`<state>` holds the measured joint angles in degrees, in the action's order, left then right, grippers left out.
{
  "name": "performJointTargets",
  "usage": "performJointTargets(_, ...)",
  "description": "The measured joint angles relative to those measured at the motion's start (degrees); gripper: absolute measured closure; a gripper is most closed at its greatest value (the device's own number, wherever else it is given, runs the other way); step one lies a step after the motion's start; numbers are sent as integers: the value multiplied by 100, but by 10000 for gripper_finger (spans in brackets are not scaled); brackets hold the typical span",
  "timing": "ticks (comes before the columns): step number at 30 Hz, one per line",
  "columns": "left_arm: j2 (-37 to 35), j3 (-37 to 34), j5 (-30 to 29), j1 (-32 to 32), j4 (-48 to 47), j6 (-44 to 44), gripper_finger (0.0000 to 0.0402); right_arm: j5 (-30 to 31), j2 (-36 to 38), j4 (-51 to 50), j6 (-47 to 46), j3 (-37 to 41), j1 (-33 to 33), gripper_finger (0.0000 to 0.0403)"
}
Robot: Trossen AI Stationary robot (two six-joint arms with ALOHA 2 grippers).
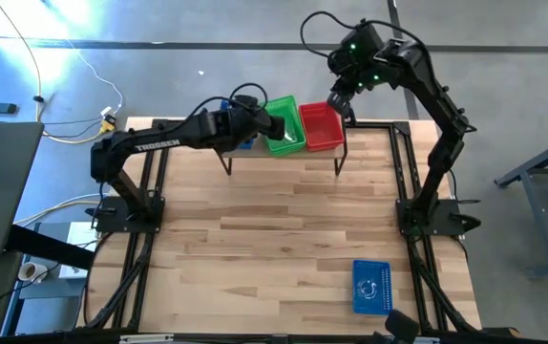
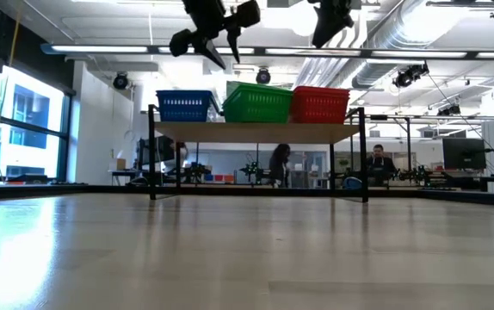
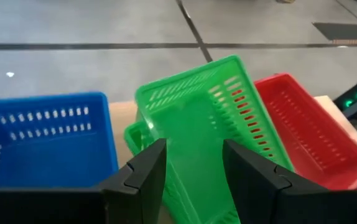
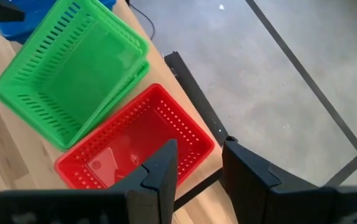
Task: Stack baskets on shelf by color
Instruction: Stack the green bin on top of the green bin on the shelf
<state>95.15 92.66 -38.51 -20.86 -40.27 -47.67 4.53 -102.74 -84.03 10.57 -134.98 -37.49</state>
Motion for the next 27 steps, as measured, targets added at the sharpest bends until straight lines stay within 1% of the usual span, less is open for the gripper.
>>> performJointTargets(3, 22, 1, -46, 4, -56, -125, 255, 1, 0, -13, 0, 0, -19, 289)
performJointTargets(13, 446, 0, -118, -11, -61, -212, 255, -1, 0, -17, 0, 0, -40, 289)
performJointTargets(22, 543, 0, -254, -39, -107, -428, 256, -5, 0, -20, -1, 0, -40, 289)
performJointTargets(27, 542, 0, -327, -92, -185, -427, 283, -8, 0, -20, 0, 0, -40, 289)
